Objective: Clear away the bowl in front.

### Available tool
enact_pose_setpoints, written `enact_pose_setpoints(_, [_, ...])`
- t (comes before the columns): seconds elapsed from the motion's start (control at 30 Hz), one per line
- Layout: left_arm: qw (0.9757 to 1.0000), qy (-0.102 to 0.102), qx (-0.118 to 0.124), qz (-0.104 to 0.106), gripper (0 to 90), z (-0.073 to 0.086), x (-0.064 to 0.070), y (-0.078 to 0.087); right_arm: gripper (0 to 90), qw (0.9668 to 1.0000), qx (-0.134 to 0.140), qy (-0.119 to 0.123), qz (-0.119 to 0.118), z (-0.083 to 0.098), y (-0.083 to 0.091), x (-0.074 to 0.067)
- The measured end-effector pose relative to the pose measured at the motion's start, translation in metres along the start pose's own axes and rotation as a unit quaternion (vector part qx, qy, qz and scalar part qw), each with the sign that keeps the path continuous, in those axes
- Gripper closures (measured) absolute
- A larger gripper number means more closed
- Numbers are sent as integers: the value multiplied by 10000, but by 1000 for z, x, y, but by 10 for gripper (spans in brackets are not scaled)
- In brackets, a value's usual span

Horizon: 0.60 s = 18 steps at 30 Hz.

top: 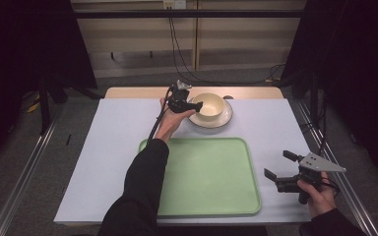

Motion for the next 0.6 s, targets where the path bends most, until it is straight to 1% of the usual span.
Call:
enact_pose_setpoints(0.07, [9999, 84, -96, -17, 284, 2, -1, -5, 9, 10000, -5, 9, 1, 0, 0, 0])
enact_pose_setpoints(0.13, [9997, 89, -230, -29, 286, 3, -2, -5, 9, 10000, -8, 1, -11, 0, -1, -1])
enact_pose_setpoints(0.17, [9997, 148, -197, -13, 286, 3, -1, -7, 9, 10000, -5, 16, -6, 0, -1, -1])
enact_pose_setpoints(0.23, [9996, 119, -240, 5, 300, 3, -1, -7, 9, 10000, -3, 12, -15, 0, -1, 0])
enact_pose_setpoints(0.27, [9995, 78, -319, -35, 300, 3, 0, -8, 9, 10000, 0, 9, -18, 0, -1, 0])
enact_pose_setpoints(0.3, [9991, 125, -416, 3, 308, 3, 2, -9, 8, 10000, 3, 5, -21, 0, -1, -1])
enact_pose_setpoints(0.33, [9989, 176, -445, 12, 317, 4, 3, -11, 9, 10000, 2, 15, -27, 0, -1, -1])
enact_pose_setpoints(0.37, [9982, 214, -567, 44, 331, 5, 4, -11, 9, 10000, 11, 10, -20, 0, -1, -1])
enact_pose_setpoints(0.4, [9976, 191, -656, 57, 345, 6, 5, -11, 9, 10000, -9, 11, -30, 0, -1, -1])
enact_pose_setpoints(0.43, [9976, 191, -656, 57, 354, 6, 5, -11, 9, 10000, -9, 11, -30, 0, -1, -1])
enact_pose_setpoints(0.47, [9975, 248, -655, 85, 354, 7, 6, -11, 9, 10000, -14, 12, -30, 0, -1, -1])
enact_pose_setpoints(0.5, [9967, 311, -749, 87, 372, 6, 5, -10, 9, 10000, 1, 9, -27, 0, -1, 0])
enact_pose_setpoints(0.53, [9964, 300, -785, 105, 400, 6, 6, -10, 9, 10000, -1, 14, -18, 0, 0, 0])
enact_pose_setpoints(0.57, [9962, 336, -804, 77, 440, 6, 7, -10, 9, 10000, 0, 16, -25, 0, 0, 0])
enact_pose_setpoints(0.6, [9956, 310, -887, 33, 471, 6, 7, -9, 9, 10000, 4, 15, -19, 0, 0, 0])
Point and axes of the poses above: each handheld gripper's, and its own axes: y roughly backward along the jaws, z roughly out of its underside, x roughly to its right, the point moved 6 cm from there along -y, roughly forward along the jaws, and after that the axes turned 11 degrees about y, right-handed, at the moved point
